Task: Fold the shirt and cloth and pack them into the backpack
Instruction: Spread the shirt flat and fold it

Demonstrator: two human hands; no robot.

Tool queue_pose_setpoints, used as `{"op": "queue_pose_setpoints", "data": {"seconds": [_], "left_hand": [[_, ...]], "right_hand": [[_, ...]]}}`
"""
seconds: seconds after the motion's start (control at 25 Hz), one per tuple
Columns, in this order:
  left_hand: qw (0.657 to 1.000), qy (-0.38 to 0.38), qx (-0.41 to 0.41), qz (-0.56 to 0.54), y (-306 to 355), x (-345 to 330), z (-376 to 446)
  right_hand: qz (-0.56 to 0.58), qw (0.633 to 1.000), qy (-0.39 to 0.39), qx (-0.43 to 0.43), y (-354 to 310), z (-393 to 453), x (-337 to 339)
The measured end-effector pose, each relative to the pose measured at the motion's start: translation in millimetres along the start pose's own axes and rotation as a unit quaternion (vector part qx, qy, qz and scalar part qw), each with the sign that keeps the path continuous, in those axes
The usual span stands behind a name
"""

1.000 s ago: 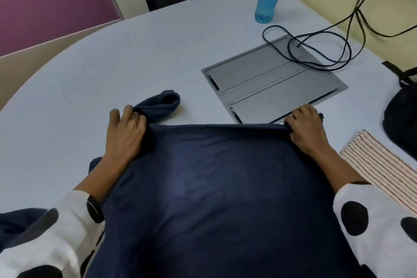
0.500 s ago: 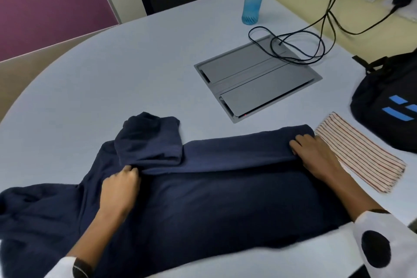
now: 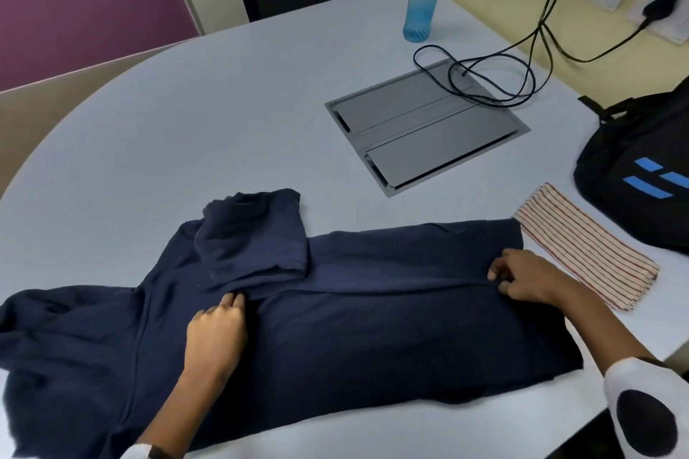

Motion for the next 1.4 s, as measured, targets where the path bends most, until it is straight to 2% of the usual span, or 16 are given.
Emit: {"op": "queue_pose_setpoints", "data": {"seconds": [0.04,0.08,0.16,0.2,0.24,0.4,0.52,0.68,0.8,0.92,1.12,1.16,1.24,1.32,1.4], "left_hand": [[0.999,0.031,-0.016,-0.011,5.3,4.4,2.5],[0.997,0.061,-0.042,-0.024,13.2,7.6,7.0],[0.990,0.084,-0.099,-0.062,34.3,7.6,20.3],[0.985,0.084,-0.125,-0.078,45.0,4.5,28.6],[0.982,0.080,-0.148,-0.087,55.1,-1.0,37.5],[0.982,0.054,-0.153,-0.101,82.2,-14.2,56.8],[0.981,0.028,-0.173,-0.077,83.8,-22.5,60.1],[0.986,-0.054,-0.145,-0.059,77.7,-42.2,55.8],[0.988,-0.092,-0.103,-0.063,77.2,-44.8,53.2],[0.988,-0.103,-0.091,-0.073,77.6,-44.2,52.1],[0.987,-0.085,-0.103,-0.086,78.7,-41.5,50.5],[0.987,-0.074,-0.110,-0.088,77.8,-40.0,47.9],[0.987,-0.041,-0.125,-0.097,74.7,-36.7,40.4],[0.984,0.008,-0.135,-0.112,69.1,-32.0,28.9],[0.980,0.054,-0.140,-0.130,60.6,-26.4,19.1]], "right_hand": [[0.028,1.000,0.002,-0.002,-6.0,-3.3,7.4],[0.045,0.997,0.057,0.007,-14.0,-4.6,13.4],[0.081,0.969,0.228,0.043,-39.9,-3.3,13.6],[0.094,0.952,0.284,0.070,-60.7,-4.6,7.6],[0.090,0.944,0.302,0.093,-83.9,-4.3,-3.1],[0.031,0.960,0.218,0.170,-167.9,0.4,-63.8],[-0.014,0.955,0.239,0.175,-188.0,4.8,-86.0],[-0.033,0.962,0.232,0.143,-166.0,16.3,-85.8],[-0.017,0.971,0.233,0.051,-119.1,30.6,-72.0],[-0.001,0.974,0.226,-0.026,-80.3,38.1,-61.3],[0.008,0.980,0.191,-0.050,-81.9,42.2,-56.0],[0.035,0.980,0.186,-0.061,-87.3,40.8,-51.3],[0.156,0.958,0.232,-0.058,-106.4,30.5,-37.8],[0.306,0.913,0.271,0.003,-141.9,13.3,-28.4],[0.367,0.896,0.234,0.084,-192.8,-3.5,-26.7]]}}
Point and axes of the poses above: each hand's wrist, its own z-axis towards the middle knuckle, its own x-axis out of the back of the hand, y = z × x, the point moved 3 cm from there along z, towards the middle knuckle, and after that the axes turned 14 degrees about -x, right-handed, at the moved point
